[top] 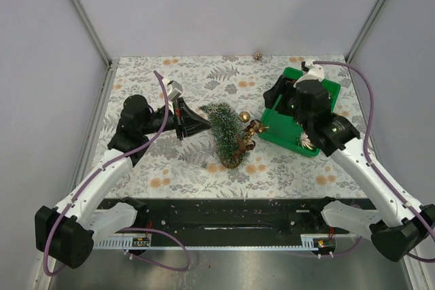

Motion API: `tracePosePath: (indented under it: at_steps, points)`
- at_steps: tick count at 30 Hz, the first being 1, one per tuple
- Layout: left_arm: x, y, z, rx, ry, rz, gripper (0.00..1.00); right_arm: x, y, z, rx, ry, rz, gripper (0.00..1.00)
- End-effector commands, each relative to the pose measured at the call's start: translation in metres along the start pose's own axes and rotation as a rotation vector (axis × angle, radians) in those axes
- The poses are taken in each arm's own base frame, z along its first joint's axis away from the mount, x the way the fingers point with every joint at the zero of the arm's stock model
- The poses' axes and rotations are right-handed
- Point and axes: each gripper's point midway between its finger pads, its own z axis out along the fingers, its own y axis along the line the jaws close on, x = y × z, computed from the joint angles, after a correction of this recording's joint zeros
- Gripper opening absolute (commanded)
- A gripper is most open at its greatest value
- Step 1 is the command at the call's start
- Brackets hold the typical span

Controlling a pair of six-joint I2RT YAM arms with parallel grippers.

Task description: Decorate the small christmas tree

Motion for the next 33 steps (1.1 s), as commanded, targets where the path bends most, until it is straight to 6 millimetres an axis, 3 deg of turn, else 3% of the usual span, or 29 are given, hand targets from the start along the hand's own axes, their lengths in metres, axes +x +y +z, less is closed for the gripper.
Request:
tracePosePath:
  at_steps: [1,5,8,12,21,27,33]
  points:
    - [-0.008,-0.006,-0.007,-0.003,-0.029,0.061,0.14,-0.031,-0.044,0.009,0.169,-0.055,0.022,0.73]
    - [-0.005,-0.005,-0.009,-0.015,-0.028,0.062,0.30,-0.031,-0.085,0.021,0.286,-0.032,0.064,0.75]
    - [-0.006,-0.006,-0.010,-0.018,-0.021,0.065,0.38,-0.024,-0.101,0.030,0.311,0.001,0.091,0.75]
    - [-0.009,-0.007,-0.011,-0.023,-0.008,0.072,0.43,-0.016,-0.105,0.034,0.312,0.016,0.104,0.76]
    - [-0.009,-0.009,-0.013,-0.034,0.019,0.073,0.70,-0.022,-0.106,0.028,0.317,0.002,0.092,0.79]
    - [-0.004,-0.012,-0.016,-0.029,0.040,0.063,0.70,-0.026,-0.110,0.024,0.335,-0.007,0.088,0.80]
    - [-0.003,-0.012,-0.016,-0.026,0.047,0.071,0.70,-0.023,-0.137,0.029,0.406,0.009,0.110,0.81]
